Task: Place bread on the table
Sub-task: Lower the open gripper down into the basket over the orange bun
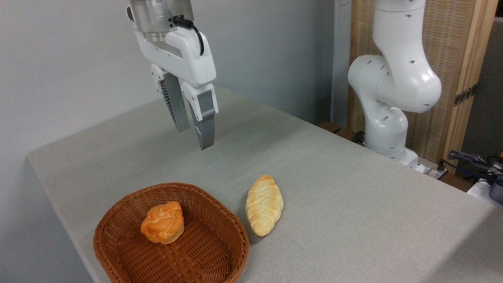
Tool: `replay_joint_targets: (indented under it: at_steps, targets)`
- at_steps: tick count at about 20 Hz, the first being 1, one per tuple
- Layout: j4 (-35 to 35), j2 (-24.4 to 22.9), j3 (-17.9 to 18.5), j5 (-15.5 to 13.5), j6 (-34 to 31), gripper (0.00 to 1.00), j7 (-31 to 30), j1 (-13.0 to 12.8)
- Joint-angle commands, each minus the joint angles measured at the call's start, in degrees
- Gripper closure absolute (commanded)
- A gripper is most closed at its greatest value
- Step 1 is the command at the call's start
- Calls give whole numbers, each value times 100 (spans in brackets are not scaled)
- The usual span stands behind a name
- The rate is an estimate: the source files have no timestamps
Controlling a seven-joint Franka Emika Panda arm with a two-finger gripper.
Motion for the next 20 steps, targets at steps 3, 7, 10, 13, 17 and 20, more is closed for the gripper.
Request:
replay_joint_targets:
  at_steps: [3, 7, 10, 13, 17, 20]
  targets:
    - [99, 30, 272, -297, -48, 0, -36, -40]
    - [-41, -40, 289, -271, 13, 0, -28, -49]
    - [-59, -49, 290, -271, 39, 0, -28, -49]
    - [-68, -58, 290, -271, 275, 0, -36, -49]
    - [-401, -31, 228, -218, 1268, 0, -45, -66]
    - [-761, -22, 211, -227, 1787, 0, -37, -101]
